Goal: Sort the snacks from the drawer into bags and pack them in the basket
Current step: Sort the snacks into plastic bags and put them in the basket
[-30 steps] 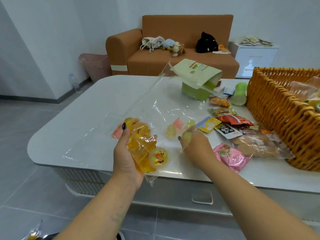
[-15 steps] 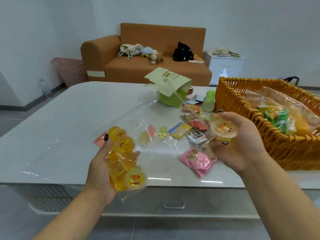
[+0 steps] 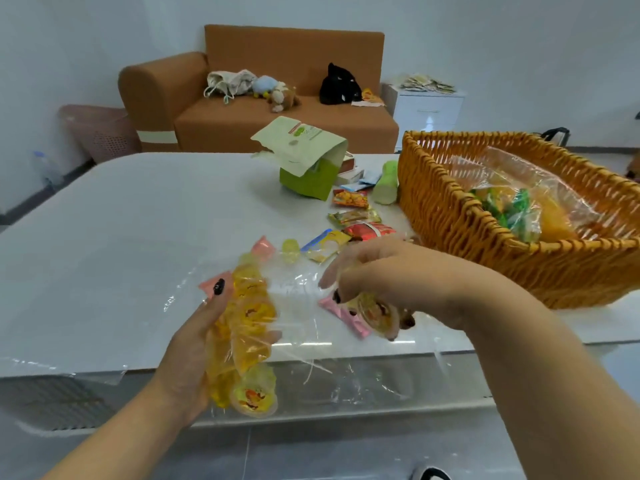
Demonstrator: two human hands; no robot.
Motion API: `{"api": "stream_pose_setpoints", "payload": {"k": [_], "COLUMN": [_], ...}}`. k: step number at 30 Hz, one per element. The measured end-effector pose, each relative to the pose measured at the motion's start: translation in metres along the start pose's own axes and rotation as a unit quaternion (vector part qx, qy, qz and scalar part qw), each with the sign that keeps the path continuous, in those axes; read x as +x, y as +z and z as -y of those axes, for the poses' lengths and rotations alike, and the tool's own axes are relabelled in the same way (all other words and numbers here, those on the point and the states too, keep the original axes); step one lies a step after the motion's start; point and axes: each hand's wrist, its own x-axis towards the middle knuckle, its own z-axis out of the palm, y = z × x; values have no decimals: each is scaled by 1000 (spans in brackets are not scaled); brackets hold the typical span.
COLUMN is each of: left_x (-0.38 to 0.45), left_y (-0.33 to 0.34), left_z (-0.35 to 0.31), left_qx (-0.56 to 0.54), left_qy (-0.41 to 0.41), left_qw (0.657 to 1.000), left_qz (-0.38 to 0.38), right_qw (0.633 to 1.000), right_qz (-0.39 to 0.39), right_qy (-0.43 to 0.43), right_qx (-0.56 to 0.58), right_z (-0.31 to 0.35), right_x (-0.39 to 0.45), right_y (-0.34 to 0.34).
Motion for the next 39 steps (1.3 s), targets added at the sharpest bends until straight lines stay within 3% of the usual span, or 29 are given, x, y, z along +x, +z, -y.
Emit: {"api": "stream_pose_setpoints", "payload": {"k": [5,9,11,13,15,17,23,26,28,30,32,34,36,39], "left_x": [2,0,-2,-3,-2,-2,0,2,2,1,1,0,1,2], "left_y": [4,7,7,9,10,12,8,2,0,0,2,3,3,7], "left_z": [-6,-10,-9,-7,-6,-7,-11,-10,-10,-11,-14,-16,-16,-9], "left_qx": [-29,-21,-11,-22,-30,-26,-7,4,8,-1,-13,-13,6,58], "left_qy": [-12,-14,-26,-31,-36,-31,-37,-51,-54,-39,-16,-10,-21,-37], "left_qw": [999,999,999,999,999,999,999,999,998,999,1000,1000,1000,997], "left_qz": [36,32,29,27,13,3,14,18,10,13,2,-1,17,20], "right_qw": [984,988,994,993,980,975,986,962,952,971,990,985,980,980], "right_qz": [109,124,103,29,-49,-57,77,189,221,184,123,107,122,126], "right_qy": [-33,-49,-29,-30,-94,-144,-150,-151,-151,-113,-62,-12,11,-20], "right_qx": [139,84,-21,-112,-170,-158,2,128,148,98,-32,-138,-159,-152], "right_z": [-13,-13,-10,-9,-7,-8,-13,-13,-13,-11,-8,-4,2,4], "right_x": [-4,-13,-16,-13,-8,-3,-5,-14,-19,-19,-18,-15,-12,-4], "right_y": [-16,-34,-34,-27,-18,-11,-15,-31,-38,-40,-34,-25,-13,0]}}
